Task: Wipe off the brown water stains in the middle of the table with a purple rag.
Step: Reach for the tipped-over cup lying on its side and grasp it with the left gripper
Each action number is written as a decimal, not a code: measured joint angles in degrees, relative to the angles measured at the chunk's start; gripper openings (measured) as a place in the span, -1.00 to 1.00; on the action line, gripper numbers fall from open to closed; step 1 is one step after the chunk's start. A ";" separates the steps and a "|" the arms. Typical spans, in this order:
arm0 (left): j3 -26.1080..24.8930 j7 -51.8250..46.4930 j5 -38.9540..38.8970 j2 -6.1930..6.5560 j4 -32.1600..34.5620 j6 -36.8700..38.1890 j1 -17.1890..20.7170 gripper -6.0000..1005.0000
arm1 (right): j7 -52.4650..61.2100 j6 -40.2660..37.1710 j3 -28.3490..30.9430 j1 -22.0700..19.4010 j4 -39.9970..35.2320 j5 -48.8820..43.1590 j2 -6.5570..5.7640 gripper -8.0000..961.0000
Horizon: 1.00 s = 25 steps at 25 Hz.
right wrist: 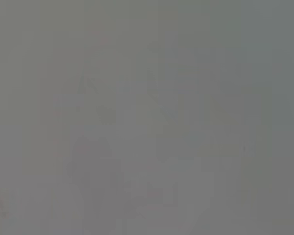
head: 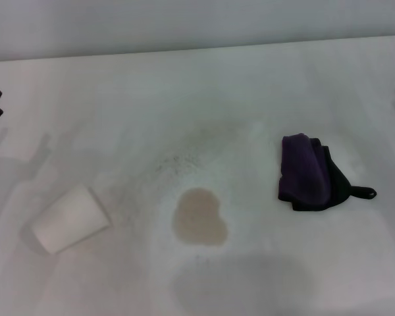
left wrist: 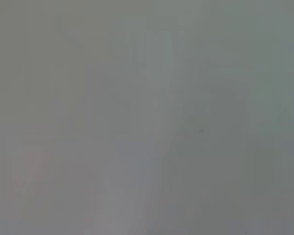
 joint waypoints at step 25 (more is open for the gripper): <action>-0.32 -31.27 24.75 5.35 24.13 -11.29 3.62 0.77 | 0.44 -0.60 0.68 1.27 1.00 1.40 0.05 0.76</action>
